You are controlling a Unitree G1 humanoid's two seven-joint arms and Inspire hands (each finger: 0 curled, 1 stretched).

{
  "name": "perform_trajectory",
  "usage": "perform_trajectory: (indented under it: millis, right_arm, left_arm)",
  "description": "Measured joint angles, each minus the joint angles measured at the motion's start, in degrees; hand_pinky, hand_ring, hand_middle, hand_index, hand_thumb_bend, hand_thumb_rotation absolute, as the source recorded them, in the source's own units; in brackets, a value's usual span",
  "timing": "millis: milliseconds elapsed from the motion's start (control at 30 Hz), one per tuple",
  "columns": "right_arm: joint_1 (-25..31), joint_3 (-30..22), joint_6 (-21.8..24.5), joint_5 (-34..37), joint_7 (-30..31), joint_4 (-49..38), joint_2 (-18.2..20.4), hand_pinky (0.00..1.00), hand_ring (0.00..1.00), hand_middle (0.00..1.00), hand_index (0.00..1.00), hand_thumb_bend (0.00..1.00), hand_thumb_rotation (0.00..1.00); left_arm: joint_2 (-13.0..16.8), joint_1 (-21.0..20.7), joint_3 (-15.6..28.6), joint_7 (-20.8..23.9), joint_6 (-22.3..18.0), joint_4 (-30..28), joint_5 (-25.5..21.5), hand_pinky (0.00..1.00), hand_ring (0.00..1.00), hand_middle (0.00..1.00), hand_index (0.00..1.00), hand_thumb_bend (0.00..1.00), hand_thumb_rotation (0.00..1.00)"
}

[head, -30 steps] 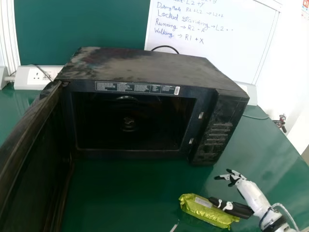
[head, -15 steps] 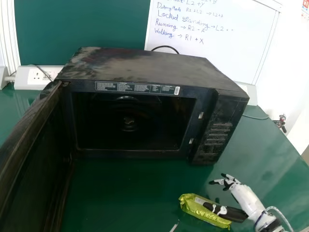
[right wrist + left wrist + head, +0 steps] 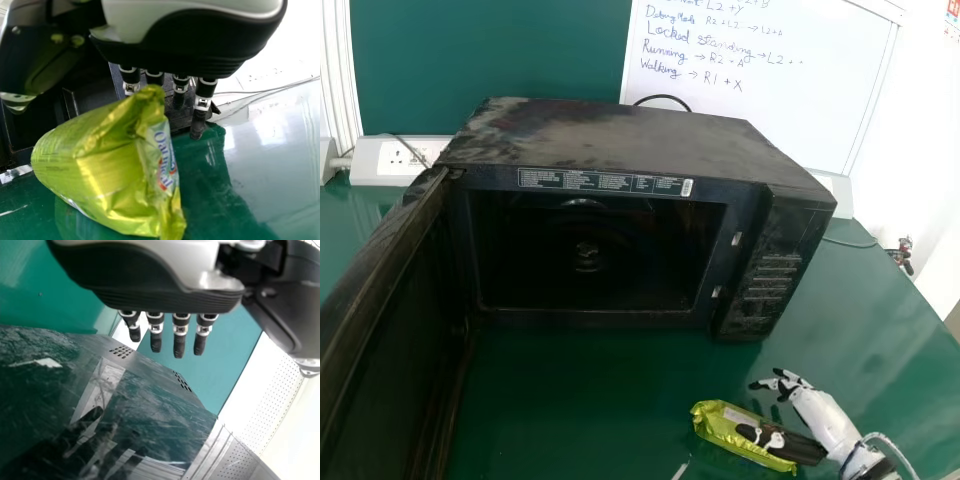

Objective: Put biscuit inside oven

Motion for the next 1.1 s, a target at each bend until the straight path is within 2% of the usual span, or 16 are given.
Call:
perform_trajectory:
  millis: [367,700,900,1100]
  right_arm:
    - [0.0,0.4,-0.5,-0.4,-0.8,0.9,0.0,0.7,0.83,0.86,0.83,1.0,0.4]
    - [0.3,1.0,-0.1,-1.9,-2.1,0.4,0.0,0.71,0.82,0.85,0.82,1.0,0.38]
    - [1.3,1.4,0.2,-3.1,-3.4,-0.7,0.0,0.68,0.81,0.85,0.81,1.0,0.37]
    - [2.5,1.9,0.7,-3.6,-4.0,-2.4,-0.1,0.7,0.82,0.86,0.81,1.0,0.35]
  left_arm:
    - [0.0,0.1,0.0,0.1,0.0,-0.3,-0.1,1.0,0.99,0.98,0.98,0.88,0.88]
    - [0.1,0.1,0.0,0.1,0.0,-0.4,-0.1,1.0,0.99,0.98,0.98,0.88,0.88]
    - [0.1,0.0,0.0,0.2,0.1,-0.4,-0.1,1.0,0.99,0.98,0.98,0.88,0.88]
    - [0.1,0.0,0.0,0.4,0.1,-0.6,0.0,1.0,0.99,0.98,0.98,0.89,0.88]
